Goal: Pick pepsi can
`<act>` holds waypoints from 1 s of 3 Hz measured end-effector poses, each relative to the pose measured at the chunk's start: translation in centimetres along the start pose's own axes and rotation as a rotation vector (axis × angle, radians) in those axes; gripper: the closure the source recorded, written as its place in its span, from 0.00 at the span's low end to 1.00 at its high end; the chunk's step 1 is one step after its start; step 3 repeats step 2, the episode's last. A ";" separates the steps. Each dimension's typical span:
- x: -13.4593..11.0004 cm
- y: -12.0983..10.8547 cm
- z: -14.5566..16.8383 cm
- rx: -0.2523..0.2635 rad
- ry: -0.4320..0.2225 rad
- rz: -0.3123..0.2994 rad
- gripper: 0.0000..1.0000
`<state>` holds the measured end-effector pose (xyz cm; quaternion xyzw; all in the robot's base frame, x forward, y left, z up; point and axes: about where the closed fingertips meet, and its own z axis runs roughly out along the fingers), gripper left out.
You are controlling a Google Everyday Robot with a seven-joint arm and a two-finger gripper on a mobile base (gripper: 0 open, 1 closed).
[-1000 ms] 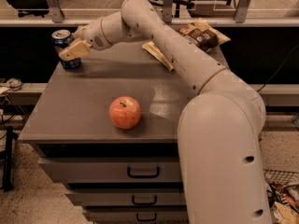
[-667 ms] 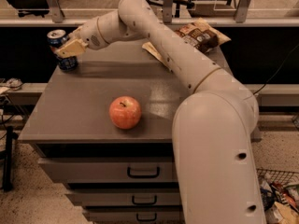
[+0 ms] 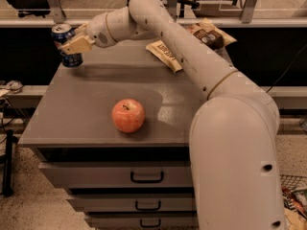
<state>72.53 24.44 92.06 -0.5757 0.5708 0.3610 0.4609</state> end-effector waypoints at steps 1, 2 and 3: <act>-1.8 -0.8 -4.7 0.099 -0.003 -0.055 1.00; -1.8 -0.8 -4.7 0.099 -0.003 -0.055 1.00; -1.8 -0.8 -4.7 0.099 -0.003 -0.055 1.00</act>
Offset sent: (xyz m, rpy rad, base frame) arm 0.0007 -0.0256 0.0214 0.0034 -0.0579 -0.0492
